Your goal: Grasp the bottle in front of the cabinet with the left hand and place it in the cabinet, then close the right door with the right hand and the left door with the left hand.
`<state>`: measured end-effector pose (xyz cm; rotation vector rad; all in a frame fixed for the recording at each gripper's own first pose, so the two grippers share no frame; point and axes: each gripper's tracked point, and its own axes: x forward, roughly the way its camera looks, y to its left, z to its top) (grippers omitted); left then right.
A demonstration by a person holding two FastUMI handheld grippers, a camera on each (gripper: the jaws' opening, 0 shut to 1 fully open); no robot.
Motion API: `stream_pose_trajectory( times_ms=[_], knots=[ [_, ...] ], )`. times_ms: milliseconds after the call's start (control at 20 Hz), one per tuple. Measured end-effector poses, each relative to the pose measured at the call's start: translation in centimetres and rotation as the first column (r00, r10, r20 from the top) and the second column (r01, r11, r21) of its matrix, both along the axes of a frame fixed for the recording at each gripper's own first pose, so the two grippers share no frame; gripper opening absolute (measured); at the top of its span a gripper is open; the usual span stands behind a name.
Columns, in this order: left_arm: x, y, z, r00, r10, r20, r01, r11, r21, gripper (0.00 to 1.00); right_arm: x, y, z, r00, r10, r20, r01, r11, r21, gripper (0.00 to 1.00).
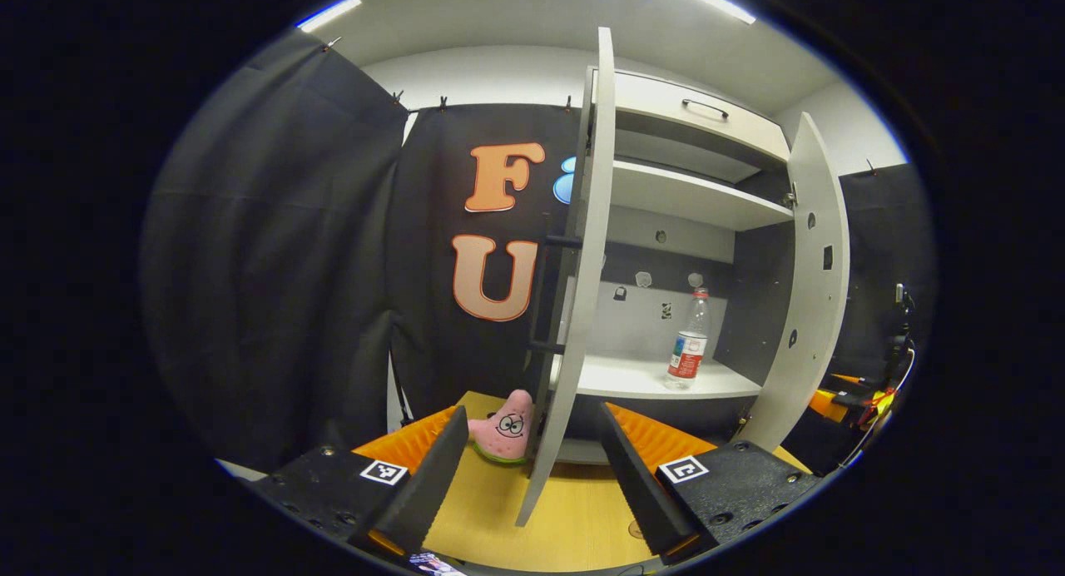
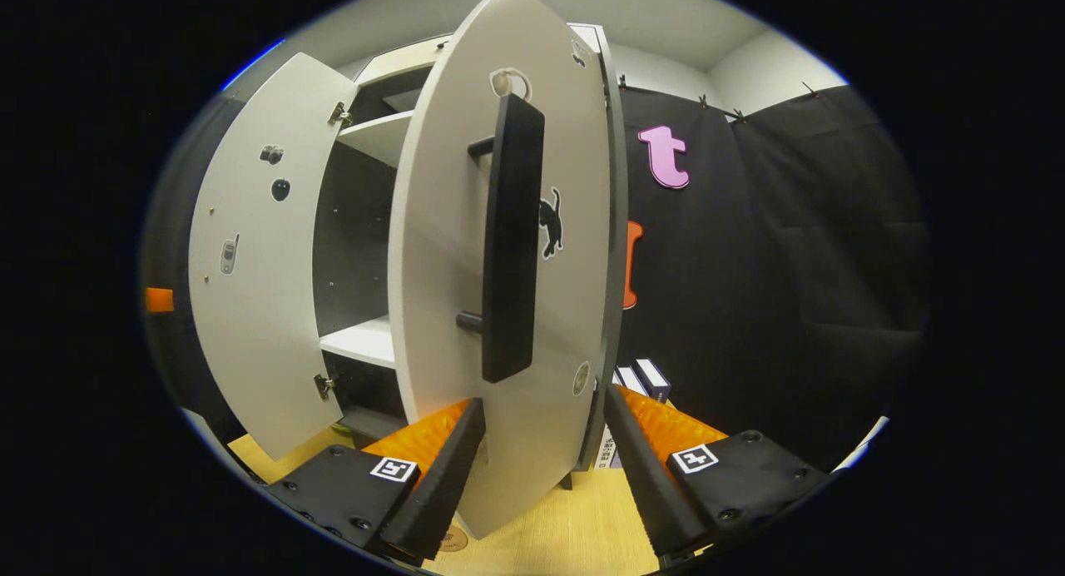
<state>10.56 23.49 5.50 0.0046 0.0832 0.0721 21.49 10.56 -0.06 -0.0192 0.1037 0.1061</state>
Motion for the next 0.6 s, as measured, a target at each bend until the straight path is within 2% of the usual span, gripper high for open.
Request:
stream_pose_trajectory(
  times_ms=[400, 600],
  knots=[
    [0.2, 2.0, -0.6, 1.0, 0.021, -0.015, -0.021, 1.0, -0.003, 0.94, 5.7, 4.5, -1.0, 0.997, 0.071, 0.008, -0.071, 0.997, -0.003, 0.95],
    [0.7, 3.2, -1.0, 0.999, 0.033, -0.02, -0.034, 0.999, -0.022, 0.94, 7.9, 6.1, -1.6, 0.998, 0.069, 0.004, -0.069, 0.998, 0.002, 0.95]
  ],
)
